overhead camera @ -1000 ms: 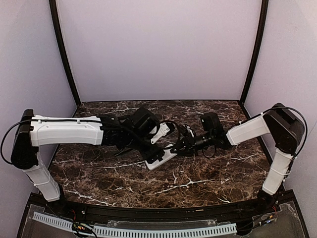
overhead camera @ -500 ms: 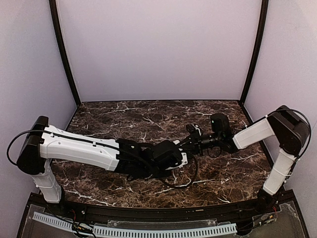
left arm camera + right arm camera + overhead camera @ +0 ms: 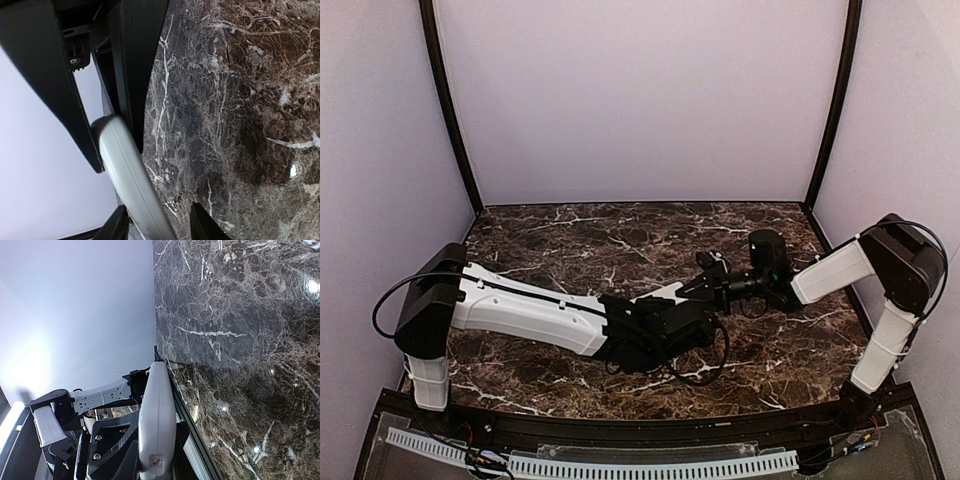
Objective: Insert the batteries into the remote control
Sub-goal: Pass from the right arm to the left
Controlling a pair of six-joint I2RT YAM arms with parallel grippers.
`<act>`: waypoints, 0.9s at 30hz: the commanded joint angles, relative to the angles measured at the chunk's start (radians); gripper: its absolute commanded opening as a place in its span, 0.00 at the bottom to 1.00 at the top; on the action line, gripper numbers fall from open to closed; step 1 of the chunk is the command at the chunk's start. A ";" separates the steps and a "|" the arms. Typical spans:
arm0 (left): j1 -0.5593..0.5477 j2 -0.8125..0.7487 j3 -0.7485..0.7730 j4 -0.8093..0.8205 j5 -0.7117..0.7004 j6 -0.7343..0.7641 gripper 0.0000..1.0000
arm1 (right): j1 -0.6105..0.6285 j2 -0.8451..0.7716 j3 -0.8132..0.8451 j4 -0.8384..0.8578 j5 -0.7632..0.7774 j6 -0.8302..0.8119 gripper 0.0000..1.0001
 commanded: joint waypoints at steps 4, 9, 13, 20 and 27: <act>-0.007 0.045 0.024 0.036 -0.108 0.076 0.26 | 0.015 -0.031 -0.018 0.090 -0.043 0.036 0.00; -0.008 0.049 0.017 0.062 -0.146 0.108 0.07 | 0.015 -0.007 -0.034 0.179 -0.064 0.095 0.03; -0.008 0.047 0.013 0.066 -0.156 0.107 0.01 | 0.007 0.008 -0.035 0.215 -0.079 0.110 0.44; -0.007 -0.009 0.044 -0.033 -0.027 -0.025 0.00 | -0.056 -0.056 -0.017 -0.022 -0.050 -0.069 0.88; 0.006 -0.059 0.070 -0.111 0.140 -0.171 0.00 | -0.130 -0.149 0.027 -0.296 0.005 -0.276 0.96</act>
